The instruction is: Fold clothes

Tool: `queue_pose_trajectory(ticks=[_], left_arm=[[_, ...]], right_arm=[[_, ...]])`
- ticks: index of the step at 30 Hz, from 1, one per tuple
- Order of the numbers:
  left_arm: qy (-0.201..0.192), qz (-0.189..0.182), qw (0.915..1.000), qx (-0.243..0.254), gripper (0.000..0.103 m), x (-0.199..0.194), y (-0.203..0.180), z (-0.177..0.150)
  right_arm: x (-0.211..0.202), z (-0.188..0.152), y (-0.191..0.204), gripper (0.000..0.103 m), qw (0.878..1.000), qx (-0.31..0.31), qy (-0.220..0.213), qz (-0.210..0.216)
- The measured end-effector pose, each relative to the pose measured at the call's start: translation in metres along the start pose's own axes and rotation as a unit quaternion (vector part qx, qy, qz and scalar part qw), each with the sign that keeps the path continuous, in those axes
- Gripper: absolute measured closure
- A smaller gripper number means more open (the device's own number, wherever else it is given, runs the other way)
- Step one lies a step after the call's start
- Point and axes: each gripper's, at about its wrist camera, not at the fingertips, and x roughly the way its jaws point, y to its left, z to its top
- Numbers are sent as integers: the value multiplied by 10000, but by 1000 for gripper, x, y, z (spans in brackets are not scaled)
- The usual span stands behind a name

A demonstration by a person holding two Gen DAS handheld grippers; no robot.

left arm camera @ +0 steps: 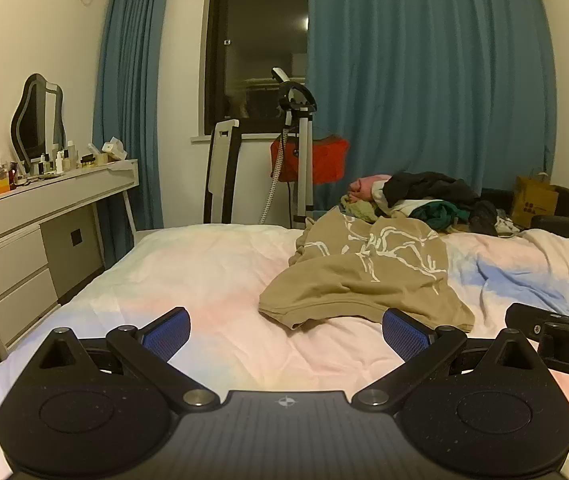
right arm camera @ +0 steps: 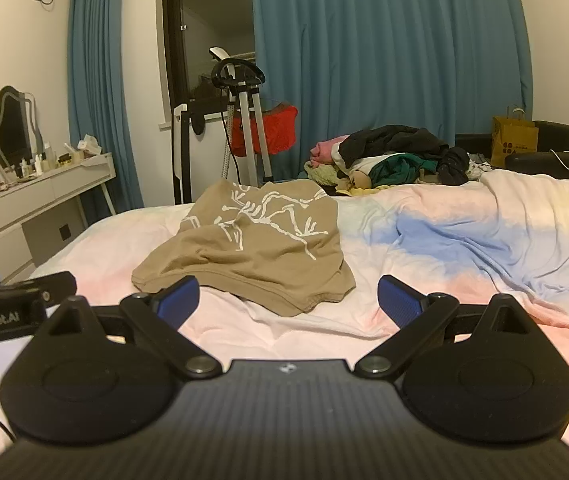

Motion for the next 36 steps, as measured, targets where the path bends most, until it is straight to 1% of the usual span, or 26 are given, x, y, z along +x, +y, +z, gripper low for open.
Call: queue_pose_trajectory(ticks=[5,8,12,17,19,20,22,23,25,26,29,31,32,34,35,36], left_arm=[[-33,5,10000,-55,0,-2,2,1],[-47,-99,9998,-147,0,-2,5,1],[-59,-134,9997,-184,0,-3,6,2],[-97,-139,9998,-52,0,4,3,7],[-112,-162,9998,58,0,14,0,13],[-91,-198,9996,154,0,21,-2,15],[45,-233,9988,431,0,40,-8,18],[117,-264,9980,556,0,50,-11,18],[375,-333,9953,832,0,76,-17,15],[509,-367,9933,970,0,89,-21,13],[1002,-267,9872,1213,6,132,-26,2],[1291,-158,9838,1232,12,160,-25,-8],[1392,-103,9825,1235,13,174,-23,-13],[1393,168,9827,1207,18,194,-19,-21],[1367,250,9840,1117,18,202,-16,-23],[1337,321,9853,1013,23,209,-13,-24]], right_arm=[[0,1,-1,6,10000,47,-12,-49],[0,1,-1,6,9999,31,-22,-102],[-1,2,1,6,9999,-22,-50,-148],[7,24,-2,6,9992,-116,-175,-339],[10,36,-5,6,9987,-129,-285,-409],[10,46,-7,6,9982,-108,-412,-428],[14,63,-15,6,9981,41,-577,-190],[18,71,-19,6,9982,77,-589,10],[32,79,-22,8,9983,-64,-445,361],[40,77,-23,15,9984,-83,-341,448],[65,65,-28,27,9986,4,-22,522],[79,51,-29,29,9987,-61,127,495],[86,44,-29,29,9985,-115,188,502],[101,34,-23,29,9978,-229,271,552],[108,29,-20,29,9974,-283,310,578],[116,24,-17,29,9970,-336,349,604]])
